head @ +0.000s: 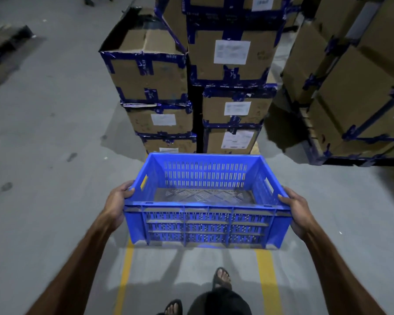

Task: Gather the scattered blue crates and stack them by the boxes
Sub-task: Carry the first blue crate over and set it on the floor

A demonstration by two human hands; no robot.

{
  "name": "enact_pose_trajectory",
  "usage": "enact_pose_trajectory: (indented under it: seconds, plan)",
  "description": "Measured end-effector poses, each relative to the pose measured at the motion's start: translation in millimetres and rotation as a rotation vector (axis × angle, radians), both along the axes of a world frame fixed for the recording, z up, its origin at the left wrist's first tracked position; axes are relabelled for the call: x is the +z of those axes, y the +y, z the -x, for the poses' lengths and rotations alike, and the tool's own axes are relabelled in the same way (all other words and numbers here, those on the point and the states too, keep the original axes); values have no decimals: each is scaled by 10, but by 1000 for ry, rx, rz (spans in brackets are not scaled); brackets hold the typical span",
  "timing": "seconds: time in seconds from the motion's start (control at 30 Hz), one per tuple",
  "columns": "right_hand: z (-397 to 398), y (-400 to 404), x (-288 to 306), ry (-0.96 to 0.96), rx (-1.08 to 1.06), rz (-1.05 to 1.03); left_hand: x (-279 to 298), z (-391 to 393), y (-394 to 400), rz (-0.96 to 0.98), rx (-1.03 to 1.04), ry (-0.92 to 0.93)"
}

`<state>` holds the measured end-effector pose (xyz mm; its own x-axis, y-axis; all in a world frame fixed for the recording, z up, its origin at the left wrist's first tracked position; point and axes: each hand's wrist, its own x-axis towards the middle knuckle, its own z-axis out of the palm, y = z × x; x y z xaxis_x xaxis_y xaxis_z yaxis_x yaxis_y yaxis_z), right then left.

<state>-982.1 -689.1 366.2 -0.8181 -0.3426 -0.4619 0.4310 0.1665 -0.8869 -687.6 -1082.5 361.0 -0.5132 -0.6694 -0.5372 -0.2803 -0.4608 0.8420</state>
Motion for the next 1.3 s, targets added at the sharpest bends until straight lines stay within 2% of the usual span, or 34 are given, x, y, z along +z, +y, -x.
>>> enact_pose_trajectory:
  seconds: [0.27, 0.47, 0.7, 1.0, 1.3]
  plan:
    - [1051, -550, -457, -24, 52, -12, -396, 641, -283, -52, -16, -5]
    - [1520, -910, -1161, -26, 7, -41, -1004, 1170, -590, -156, 8, -117]
    - [1880, -1239, -2637, -25, -42, -69, -2450, 1692, -1030, -165, 7, -122]
    - [2393, -1596, -4855, 47, -30, -78, -4666, 2062, -1597, -141, -12, 15]
    - [2571, -1780, -6261, 90, -53, -46, -6111, 2117, -1843, -134, 76, 108]
